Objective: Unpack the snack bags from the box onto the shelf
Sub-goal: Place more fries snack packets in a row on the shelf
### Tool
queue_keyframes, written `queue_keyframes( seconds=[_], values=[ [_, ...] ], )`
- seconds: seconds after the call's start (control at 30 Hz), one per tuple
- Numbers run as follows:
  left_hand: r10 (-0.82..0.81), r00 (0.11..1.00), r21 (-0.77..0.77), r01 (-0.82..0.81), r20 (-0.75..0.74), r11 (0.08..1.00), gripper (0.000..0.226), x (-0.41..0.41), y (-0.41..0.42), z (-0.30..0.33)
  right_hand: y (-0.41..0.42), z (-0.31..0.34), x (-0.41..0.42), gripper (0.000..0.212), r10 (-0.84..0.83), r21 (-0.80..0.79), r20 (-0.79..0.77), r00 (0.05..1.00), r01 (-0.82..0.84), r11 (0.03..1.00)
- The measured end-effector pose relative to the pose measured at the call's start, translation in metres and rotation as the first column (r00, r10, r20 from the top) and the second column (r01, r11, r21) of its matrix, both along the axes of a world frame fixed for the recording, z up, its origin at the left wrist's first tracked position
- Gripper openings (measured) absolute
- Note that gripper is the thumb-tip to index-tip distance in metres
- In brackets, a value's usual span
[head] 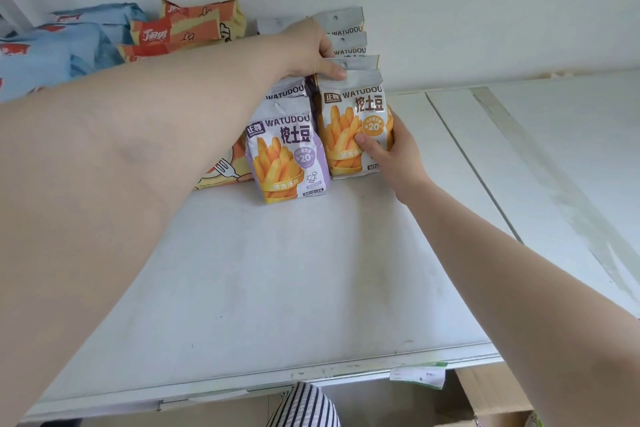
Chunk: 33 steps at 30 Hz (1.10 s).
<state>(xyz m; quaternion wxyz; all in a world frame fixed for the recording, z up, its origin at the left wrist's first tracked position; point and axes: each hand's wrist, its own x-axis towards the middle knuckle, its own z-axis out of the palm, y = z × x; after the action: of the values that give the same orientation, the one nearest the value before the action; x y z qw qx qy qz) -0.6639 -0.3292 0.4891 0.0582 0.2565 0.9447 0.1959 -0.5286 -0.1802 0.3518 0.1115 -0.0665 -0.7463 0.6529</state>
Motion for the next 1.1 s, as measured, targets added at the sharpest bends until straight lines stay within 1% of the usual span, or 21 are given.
queue_keyframes(
  seconds=[0.03, 0.13, 0.17, 0.2, 0.27, 0.37, 0.47, 0.57, 0.67, 0.73, 0.8, 0.9, 1.0, 1.1],
  values=[
    [-0.007, 1.0, -0.005, 0.007, -0.002, 1.0, 0.044, 0.001, 0.0, 0.0, 0.0, 0.001, 0.0, 0.064, 0.003, 0.015, 0.003, 1.0, -0.003, 1.0],
    [-0.017, 1.0, 0.015, 0.017, 0.006, 1.0, 0.043, 0.005, -0.001, 0.004, 0.005, 0.001, -0.004, 0.101, 0.022, 0.074, 0.026, 0.999, -0.024, 0.997],
    [-0.021, 1.0, 0.037, 0.021, 0.007, 0.999, 0.043, 0.008, -0.001, 0.006, 0.005, 0.003, -0.002, 0.109, 0.023, 0.086, 0.046, 0.999, -0.026, 0.996],
    [-0.025, 1.0, 0.061, 0.025, 0.004, 0.998, 0.044, 0.011, -0.002, 0.009, 0.002, 0.011, 0.005, 0.11, 0.015, 0.088, 0.069, 0.998, -0.021, 0.996],
    [-0.028, 1.0, 0.095, 0.029, -0.013, 0.995, 0.047, 0.021, -0.004, 0.016, -0.003, 0.026, 0.018, 0.101, -0.019, 0.106, 0.112, 0.994, 0.007, 0.994],
    [-0.03, 0.998, 0.112, 0.036, -0.059, 0.993, 0.054, 0.047, -0.008, 0.028, 0.002, 0.039, 0.034, 0.088, -0.1, 0.247, 0.131, 0.986, 0.065, 0.967],
    [-0.035, 0.993, 0.138, 0.051, -0.114, 0.989, 0.054, 0.096, -0.017, 0.035, 0.005, 0.067, 0.065, 0.077, -0.157, 0.389, 0.119, 0.98, 0.099, 0.916],
    [-0.018, 0.992, 0.158, 0.038, -0.125, 0.987, 0.056, 0.168, -0.029, 0.032, 0.003, 0.097, 0.107, 0.066, -0.152, 0.55, 0.115, 0.982, 0.064, 0.832],
    [-0.008, 0.995, 0.088, 0.017, -0.096, 0.996, 0.057, 0.241, -0.04, 0.024, -0.007, 0.117, 0.152, 0.061, -0.114, 0.683, 0.165, 0.98, -0.03, 0.729],
    [0.006, 0.997, 0.036, -0.003, -0.081, 0.999, 0.058, 0.283, -0.047, 0.017, -0.017, 0.122, 0.184, 0.06, -0.095, 0.743, 0.202, 0.975, -0.089, 0.663],
    [0.02, 0.997, -0.003, -0.02, -0.074, 1.0, 0.058, 0.319, -0.052, 0.009, -0.027, 0.121, 0.216, 0.061, -0.08, 0.786, 0.241, 0.967, -0.147, 0.601],
    [0.004, 0.997, -0.059, -0.008, -0.071, 0.998, 0.059, 0.364, -0.058, -0.002, -0.04, 0.115, 0.265, 0.061, -0.064, 0.816, 0.269, 0.961, -0.192, 0.546],
    [-0.051, 0.997, -0.085, 0.046, -0.059, 0.995, 0.06, 0.403, -0.068, -0.012, -0.048, 0.109, 0.318, 0.062, -0.091, 0.815, 0.292, 0.952, -0.198, 0.544],
    [-0.102, 0.994, -0.095, 0.097, -0.044, 0.991, 0.059, 0.445, -0.079, -0.022, -0.055, 0.103, 0.377, 0.061, -0.18, 0.801, 0.34, 0.923, -0.183, 0.57]
  ],
)
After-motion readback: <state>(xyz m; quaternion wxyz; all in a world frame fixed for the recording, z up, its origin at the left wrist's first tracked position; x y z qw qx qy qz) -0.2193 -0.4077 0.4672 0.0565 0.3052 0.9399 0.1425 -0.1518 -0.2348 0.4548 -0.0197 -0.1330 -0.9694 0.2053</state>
